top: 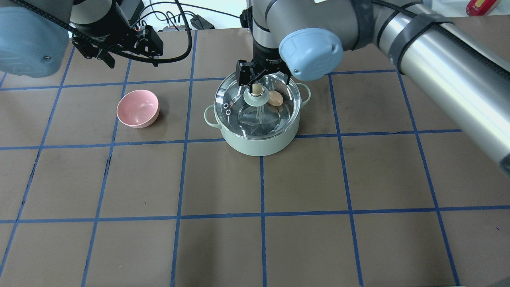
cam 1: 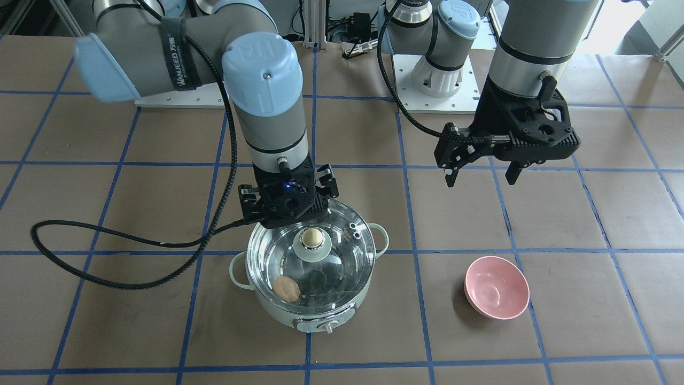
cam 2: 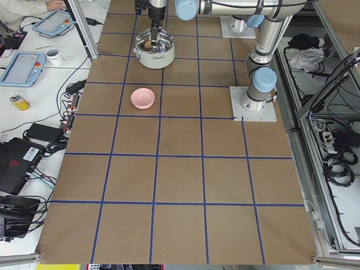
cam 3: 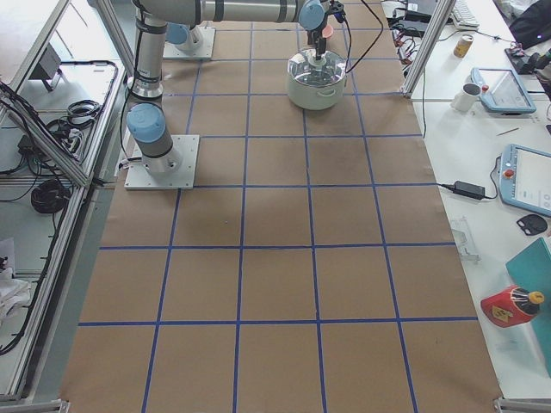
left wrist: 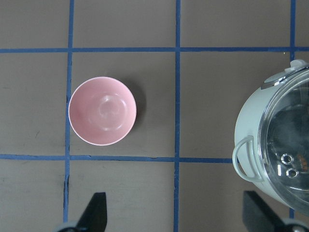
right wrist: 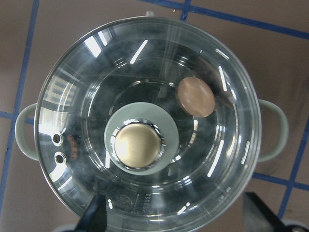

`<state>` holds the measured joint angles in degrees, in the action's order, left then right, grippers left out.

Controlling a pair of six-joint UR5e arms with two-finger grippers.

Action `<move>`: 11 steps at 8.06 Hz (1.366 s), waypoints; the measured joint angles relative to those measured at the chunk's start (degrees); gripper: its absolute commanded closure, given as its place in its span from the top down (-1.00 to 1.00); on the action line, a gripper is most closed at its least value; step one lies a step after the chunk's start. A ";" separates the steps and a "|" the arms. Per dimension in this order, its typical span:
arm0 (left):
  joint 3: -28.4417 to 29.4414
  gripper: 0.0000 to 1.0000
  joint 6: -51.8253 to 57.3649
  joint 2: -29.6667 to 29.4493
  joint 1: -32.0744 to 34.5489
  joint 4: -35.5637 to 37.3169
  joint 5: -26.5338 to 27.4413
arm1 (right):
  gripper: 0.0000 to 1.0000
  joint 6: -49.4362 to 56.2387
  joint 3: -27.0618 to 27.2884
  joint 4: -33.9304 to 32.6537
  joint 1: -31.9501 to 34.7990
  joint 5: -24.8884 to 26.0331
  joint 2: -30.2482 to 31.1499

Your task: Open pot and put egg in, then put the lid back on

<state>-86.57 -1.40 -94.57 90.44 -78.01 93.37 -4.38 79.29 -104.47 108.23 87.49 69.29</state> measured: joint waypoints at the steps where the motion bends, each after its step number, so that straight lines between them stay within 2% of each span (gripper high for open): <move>1: 0.00 1.00 0.00 0.00 0.00 -0.02 -0.02 | 1.00 0.01 0.11 2.16 -2.65 0.26 2.10; 3: 0.00 1.00 0.00 0.14 0.01 -0.09 -0.09 | 1.00 0.73 1.10 6.83 -12.33 1.86 5.95; 5: 0.00 1.00 0.00 0.43 0.07 -0.19 -0.08 | 1.00 1.06 2.31 7.98 -20.26 5.94 9.38; 7: 0.04 1.00 0.00 1.04 0.06 -1.22 -0.06 | 1.00 1.08 2.69 8.71 -21.99 6.26 11.03; 11: 0.58 1.00 0.00 2.35 0.01 -4.65 0.06 | 1.00 1.03 4.36 8.83 -19.03 1.60 11.51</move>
<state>-85.99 -1.41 -92.22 90.45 -82.66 93.42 -3.35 83.65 -95.64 89.20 89.09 80.80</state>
